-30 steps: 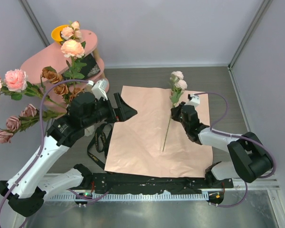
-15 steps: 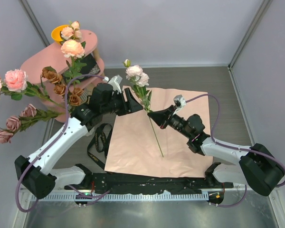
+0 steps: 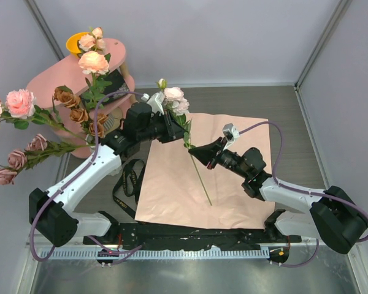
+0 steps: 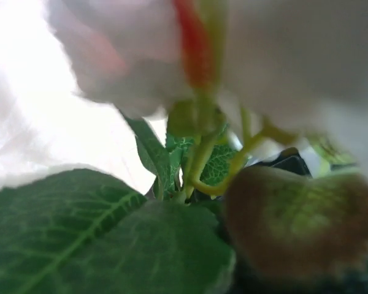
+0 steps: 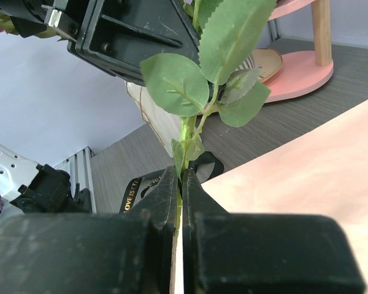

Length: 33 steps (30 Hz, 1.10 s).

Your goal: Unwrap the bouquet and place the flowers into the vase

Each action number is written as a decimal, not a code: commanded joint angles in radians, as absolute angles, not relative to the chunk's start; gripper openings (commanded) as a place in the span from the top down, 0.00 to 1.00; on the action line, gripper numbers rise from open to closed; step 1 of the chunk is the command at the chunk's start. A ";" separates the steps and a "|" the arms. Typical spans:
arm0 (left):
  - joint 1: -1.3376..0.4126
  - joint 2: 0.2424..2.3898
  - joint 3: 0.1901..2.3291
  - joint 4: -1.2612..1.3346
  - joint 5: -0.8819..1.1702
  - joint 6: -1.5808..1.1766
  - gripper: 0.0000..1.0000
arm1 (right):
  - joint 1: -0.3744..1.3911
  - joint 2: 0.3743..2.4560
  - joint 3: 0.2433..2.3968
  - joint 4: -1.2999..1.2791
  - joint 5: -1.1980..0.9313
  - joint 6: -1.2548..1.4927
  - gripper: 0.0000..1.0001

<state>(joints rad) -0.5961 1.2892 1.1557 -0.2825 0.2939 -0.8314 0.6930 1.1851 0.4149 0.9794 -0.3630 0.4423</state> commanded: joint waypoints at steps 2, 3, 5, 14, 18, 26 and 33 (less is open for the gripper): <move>-0.591 1.241 1.218 -0.238 0.296 -0.750 0.99 | 0.706 1.181 0.436 1.069 -0.410 0.434 0.99; -0.591 1.230 1.224 -0.250 0.276 -0.736 1.00 | 0.706 1.186 0.437 1.072 -0.399 0.442 0.98; -0.591 1.198 1.230 -0.297 0.255 -0.692 1.00 | 0.706 1.184 0.446 1.039 -0.367 0.443 0.73; -0.591 0.918 1.371 -0.669 0.010 -0.408 1.00 | 0.704 1.065 0.410 0.896 -0.082 0.403 0.24; -0.591 0.790 1.492 -0.765 -0.210 -0.305 1.00 | 0.703 1.104 0.425 0.887 -0.086 0.417 0.24; -0.591 0.625 1.612 -0.738 -0.641 -0.054 1.00 | 0.704 1.149 0.457 0.853 -0.111 0.428 0.25; -0.591 0.633 1.624 -0.639 -0.782 0.081 1.00 | 0.704 1.198 0.469 0.864 -0.117 0.433 0.25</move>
